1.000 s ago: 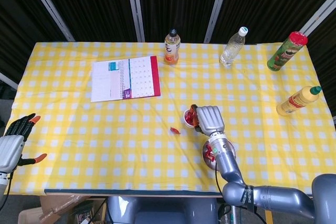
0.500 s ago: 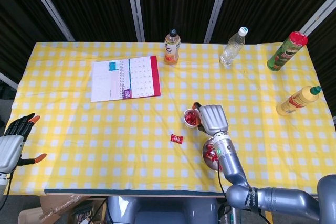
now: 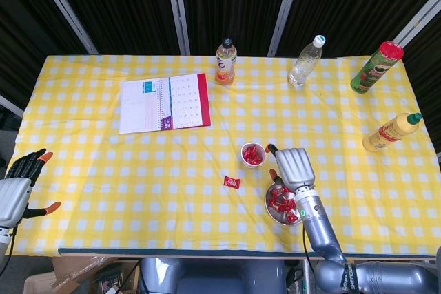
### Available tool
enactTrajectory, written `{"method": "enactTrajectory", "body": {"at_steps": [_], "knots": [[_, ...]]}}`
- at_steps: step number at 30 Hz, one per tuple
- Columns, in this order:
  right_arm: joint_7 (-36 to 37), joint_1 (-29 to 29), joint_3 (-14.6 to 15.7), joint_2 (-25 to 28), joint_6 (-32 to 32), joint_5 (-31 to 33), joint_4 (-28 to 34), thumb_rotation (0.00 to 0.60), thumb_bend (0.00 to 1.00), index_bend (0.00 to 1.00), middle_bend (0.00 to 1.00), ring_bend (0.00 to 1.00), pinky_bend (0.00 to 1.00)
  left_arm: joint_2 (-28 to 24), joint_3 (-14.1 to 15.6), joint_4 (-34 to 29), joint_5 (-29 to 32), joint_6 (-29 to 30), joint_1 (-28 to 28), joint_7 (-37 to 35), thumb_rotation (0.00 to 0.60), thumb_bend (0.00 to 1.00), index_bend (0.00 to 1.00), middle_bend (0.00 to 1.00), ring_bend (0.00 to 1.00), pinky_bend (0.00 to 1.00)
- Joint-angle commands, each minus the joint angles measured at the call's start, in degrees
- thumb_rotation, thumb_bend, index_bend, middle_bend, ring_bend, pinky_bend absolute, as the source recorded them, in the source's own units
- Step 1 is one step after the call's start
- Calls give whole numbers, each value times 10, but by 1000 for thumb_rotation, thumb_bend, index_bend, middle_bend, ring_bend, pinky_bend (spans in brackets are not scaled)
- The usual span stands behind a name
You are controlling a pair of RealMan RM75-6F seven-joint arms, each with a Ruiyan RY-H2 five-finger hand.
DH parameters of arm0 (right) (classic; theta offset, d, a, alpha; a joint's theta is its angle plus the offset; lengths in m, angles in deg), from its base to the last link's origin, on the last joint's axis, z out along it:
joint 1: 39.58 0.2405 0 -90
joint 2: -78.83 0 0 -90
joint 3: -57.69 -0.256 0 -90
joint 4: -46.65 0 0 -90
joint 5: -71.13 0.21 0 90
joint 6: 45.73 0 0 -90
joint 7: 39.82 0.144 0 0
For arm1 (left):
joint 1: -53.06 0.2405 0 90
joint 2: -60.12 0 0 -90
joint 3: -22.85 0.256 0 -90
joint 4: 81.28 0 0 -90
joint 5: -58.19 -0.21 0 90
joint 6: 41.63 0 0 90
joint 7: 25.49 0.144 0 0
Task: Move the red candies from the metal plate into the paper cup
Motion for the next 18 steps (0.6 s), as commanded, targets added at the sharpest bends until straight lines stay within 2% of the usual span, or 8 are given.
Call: {"method": "enactTrajectory", "body": {"at_steps": [1,5,8,18], "knots": [[26,-20,27,4,-6,-42,18,600,356,342,823,878,947,1,0,-1,-2,1,-1,4,600,0,0,0,0,0],[35,-28,49,-18,-5,-89,23,600,341,351,823,878,947,3,0,-3,-3,2,0,10,600,0,0,0,0,0],[36,-28,54,-43,-5,-113,15,600,333,359,823,878,947,3,0,-2,-3,3,0,11,600,0,0,0,0,0],[6,-16,47,-106,19,-108,-19,600,326,362,823,878,947,2,-2,-5,3,-1,-2,9,600,0,0,0,0,0]]}}
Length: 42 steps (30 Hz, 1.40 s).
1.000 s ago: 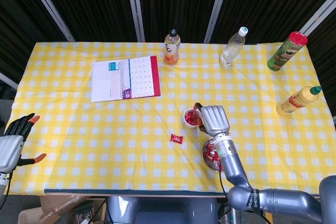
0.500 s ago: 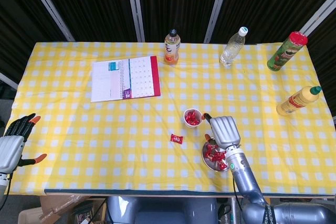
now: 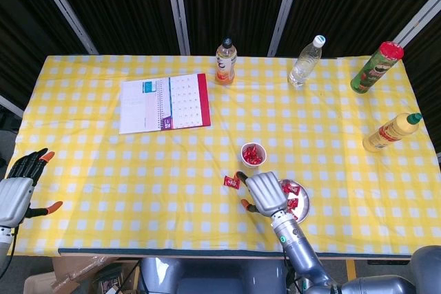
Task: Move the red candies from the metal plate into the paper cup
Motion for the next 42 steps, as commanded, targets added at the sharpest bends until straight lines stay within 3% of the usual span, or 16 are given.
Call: {"method": "enactTrajectory", "body": {"at_steps": [1,21,42], "knots": [[-8,6,-7,-17,11,8,-15,600,326,362,823,878,947,-1,0,1,1,-2,0,-3,600,0,0,0,0,0],[-24,46,-56,-104,74,71,-153,600,327,388,823,878,947,-4,0,5,6,-11,-2,-18,600,0,0,0,0,0],[-5,47,-60,-126,95,79,-212,600,326,446,823,878,947,-5,1,2,8,-13,-3,-16,600,0,0,0,0,0]]}}
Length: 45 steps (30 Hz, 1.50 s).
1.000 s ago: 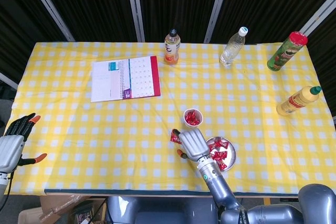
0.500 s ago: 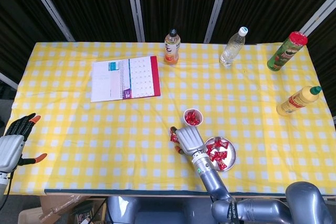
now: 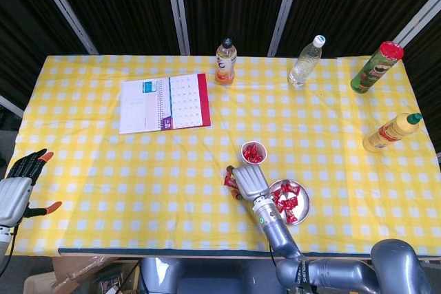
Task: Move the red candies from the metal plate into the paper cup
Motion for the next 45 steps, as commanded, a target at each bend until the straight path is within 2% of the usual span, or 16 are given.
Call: {"method": "enactTrajectory", "body": {"at_steps": [1,8,17,22,29,36,45], "knots": [[1,-1,2,-1,1,0,-3,600,327,451,823,878,947,0,0,1,0,0,0,-1,600,0,0,0,0,0],[3,-4,4,-7,3,-1,-7,600,336,528,823,878,947,0,1,1,-3,1,0,-2,600,0,0,0,0,0],[1,-9,6,-2,-3,-5,2,600,451,581,823,878,947,-1,1,-3,-3,1,0,0,600,0,0,0,0,0],[2,-16,10,8,-13,-16,21,600,456,582,823,878,947,0,0,-6,-3,3,0,4,600,0,0,0,0,0],[4,-30,13,41,-44,-48,79,600,456,582,823,878,947,0,1,-5,-5,6,2,3,600,0,0,0,0,0],[5,-34,-20,88,-73,-64,135,600,455,582,823,878,947,0,2,0,-8,8,2,0,600,0,0,0,0,0],[3,-18,-75,116,-68,-27,118,600,456,582,823,878,947,1,2,0,-6,6,2,2,600,0,0,0,0,0]]}}
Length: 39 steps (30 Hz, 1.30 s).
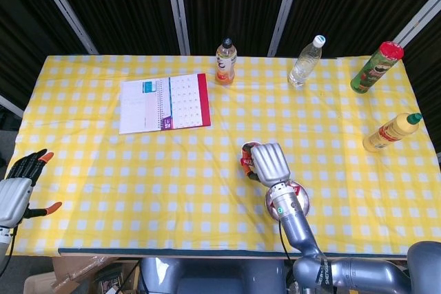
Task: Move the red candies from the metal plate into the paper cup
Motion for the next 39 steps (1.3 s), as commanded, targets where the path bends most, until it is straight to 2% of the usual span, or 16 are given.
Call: {"method": "enactTrajectory", "body": {"at_steps": [1,6,10,14,17,26,32,36,39], "knots": [[-1,10,-16,7,10,22,-16,600,456,582,823,878,947,0,0,-1,0,-1,-1,2,600,0,0,0,0,0],[-14,24,-25,3,25,56,-44,600,455,567,823,878,947,0,-1,-2,3,-2,-1,3,600,0,0,0,0,0],[-22,32,-25,-2,35,80,-60,600,456,518,823,878,947,0,-1,-3,6,-4,-2,4,600,0,0,0,0,0],[-28,34,-19,-4,36,90,-68,600,420,369,823,878,947,-1,-1,-4,8,-7,-2,5,600,0,0,0,0,0],[-33,34,-16,-3,34,96,-69,600,382,291,823,878,947,-2,-2,-5,8,-7,-2,5,600,0,0,0,0,0],[-32,18,2,26,-1,65,-16,600,376,270,823,878,947,-2,-1,-6,5,-3,-1,6,600,0,0,0,0,0],[-43,-10,44,65,-37,15,43,600,376,315,823,878,947,0,0,-2,-1,4,1,5,600,0,0,0,0,0],[-50,-37,91,89,-52,-16,72,600,365,329,823,878,947,2,-1,1,-6,11,2,8,600,0,0,0,0,0],[-57,-52,116,98,-54,-16,81,600,335,329,823,878,947,5,-2,1,-10,15,2,16,600,0,0,0,0,0]]}}
